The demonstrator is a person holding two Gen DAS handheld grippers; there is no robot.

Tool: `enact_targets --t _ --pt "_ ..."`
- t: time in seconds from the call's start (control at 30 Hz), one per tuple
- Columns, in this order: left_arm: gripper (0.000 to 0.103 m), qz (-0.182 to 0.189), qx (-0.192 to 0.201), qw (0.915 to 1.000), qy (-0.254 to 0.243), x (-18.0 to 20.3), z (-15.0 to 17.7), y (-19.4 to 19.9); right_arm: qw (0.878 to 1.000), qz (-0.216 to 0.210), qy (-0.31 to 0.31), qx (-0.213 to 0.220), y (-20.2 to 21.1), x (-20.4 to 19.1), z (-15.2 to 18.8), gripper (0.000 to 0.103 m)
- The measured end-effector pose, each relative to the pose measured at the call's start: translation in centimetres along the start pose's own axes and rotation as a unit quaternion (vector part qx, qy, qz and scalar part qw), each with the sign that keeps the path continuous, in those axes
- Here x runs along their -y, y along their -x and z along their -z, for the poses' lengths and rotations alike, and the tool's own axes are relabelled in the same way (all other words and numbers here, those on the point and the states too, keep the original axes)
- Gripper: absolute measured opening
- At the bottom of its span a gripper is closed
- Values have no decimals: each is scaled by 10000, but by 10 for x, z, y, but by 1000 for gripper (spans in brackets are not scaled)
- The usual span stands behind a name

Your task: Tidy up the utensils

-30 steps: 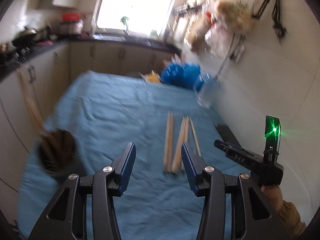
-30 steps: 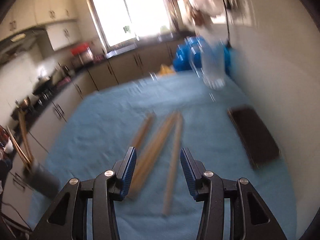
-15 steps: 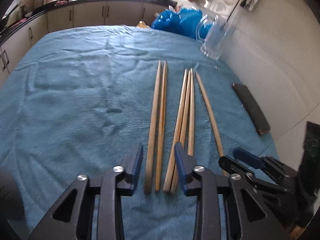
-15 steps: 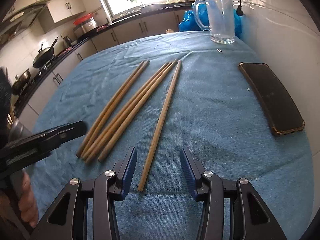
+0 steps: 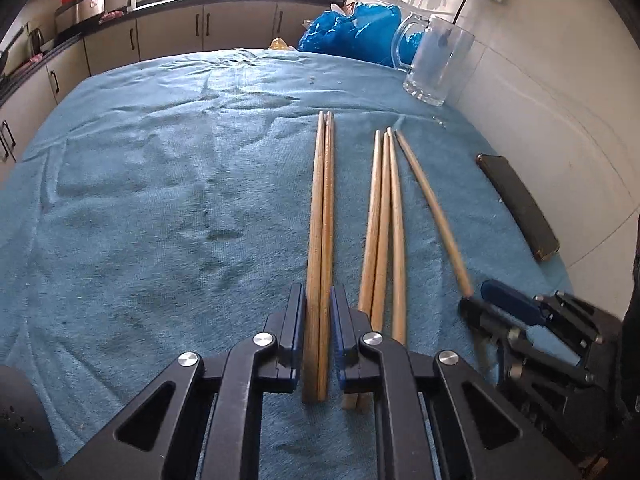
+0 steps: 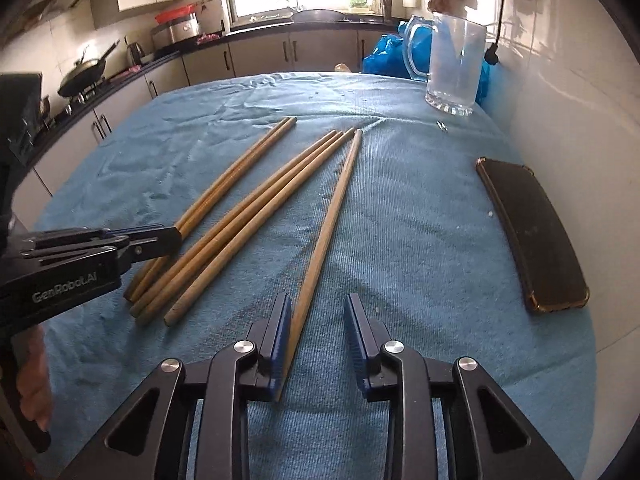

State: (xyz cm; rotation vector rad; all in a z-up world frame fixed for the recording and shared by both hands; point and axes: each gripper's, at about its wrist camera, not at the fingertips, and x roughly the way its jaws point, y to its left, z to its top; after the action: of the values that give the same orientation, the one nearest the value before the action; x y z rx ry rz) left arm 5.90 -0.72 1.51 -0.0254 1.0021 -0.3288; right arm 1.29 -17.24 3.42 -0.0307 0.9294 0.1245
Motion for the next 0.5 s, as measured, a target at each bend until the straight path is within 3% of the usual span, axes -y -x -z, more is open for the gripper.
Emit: enact_targets --t 0.03,0.07,0.13,0.37,0.5 --pt "4 -80 19 10000 -3 0 1 3 10000 79 -7 -25 -1 1 -2 13" --pt "5 -172 49 9998 1 -1 4 8 9999 88 -65 -66 -1 3 -3 9" --pt "0 -126 -11 9998 145 -8 10 14 9995 12 -260 -158 -2 9 -6 8" --pt "0 -10 -187 9988 450 -25 41 34 9987 -48 -397 -310 12 18 10 7" --pt "0 194 149 9984 509 -24 42 50 9989 -45 -301 -356 24 21 26 7"
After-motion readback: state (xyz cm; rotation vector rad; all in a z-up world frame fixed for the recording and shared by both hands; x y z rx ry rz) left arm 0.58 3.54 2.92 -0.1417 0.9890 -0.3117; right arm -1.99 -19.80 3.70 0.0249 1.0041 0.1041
